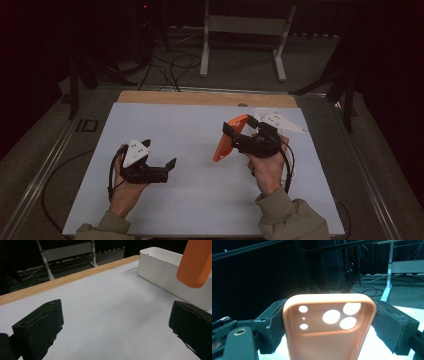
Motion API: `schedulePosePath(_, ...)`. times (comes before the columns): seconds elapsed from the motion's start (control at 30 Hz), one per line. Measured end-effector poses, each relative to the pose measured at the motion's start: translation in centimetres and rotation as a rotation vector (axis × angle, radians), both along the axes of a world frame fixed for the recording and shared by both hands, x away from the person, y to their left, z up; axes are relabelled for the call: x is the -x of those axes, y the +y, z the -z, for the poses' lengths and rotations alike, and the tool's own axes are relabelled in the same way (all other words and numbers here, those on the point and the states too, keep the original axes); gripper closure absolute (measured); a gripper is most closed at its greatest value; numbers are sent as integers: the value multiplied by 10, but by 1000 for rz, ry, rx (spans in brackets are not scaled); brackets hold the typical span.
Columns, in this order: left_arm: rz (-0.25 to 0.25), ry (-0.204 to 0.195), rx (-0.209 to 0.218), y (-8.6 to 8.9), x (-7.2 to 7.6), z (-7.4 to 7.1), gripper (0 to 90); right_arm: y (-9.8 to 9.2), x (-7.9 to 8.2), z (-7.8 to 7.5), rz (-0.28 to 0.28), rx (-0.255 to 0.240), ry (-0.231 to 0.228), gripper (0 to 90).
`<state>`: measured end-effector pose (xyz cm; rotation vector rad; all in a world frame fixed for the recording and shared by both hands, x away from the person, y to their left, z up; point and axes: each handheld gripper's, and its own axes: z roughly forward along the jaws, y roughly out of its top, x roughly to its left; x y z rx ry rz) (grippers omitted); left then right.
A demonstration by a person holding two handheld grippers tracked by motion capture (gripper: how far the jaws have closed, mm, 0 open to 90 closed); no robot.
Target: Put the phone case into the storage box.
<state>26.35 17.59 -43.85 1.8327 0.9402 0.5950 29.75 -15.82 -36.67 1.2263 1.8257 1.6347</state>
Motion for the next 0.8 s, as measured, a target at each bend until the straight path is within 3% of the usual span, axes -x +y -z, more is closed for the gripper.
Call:
schedulePosePath(0.47, -7, -31, 22, 20, 3, 8, 2, -5, -5, -3, 21, 4, -8, 169)
schedulePosePath(0.8, 2, -37, 8, 28, 8, 15, 1, -9, -8, -4, 36, -7, -2, 169)
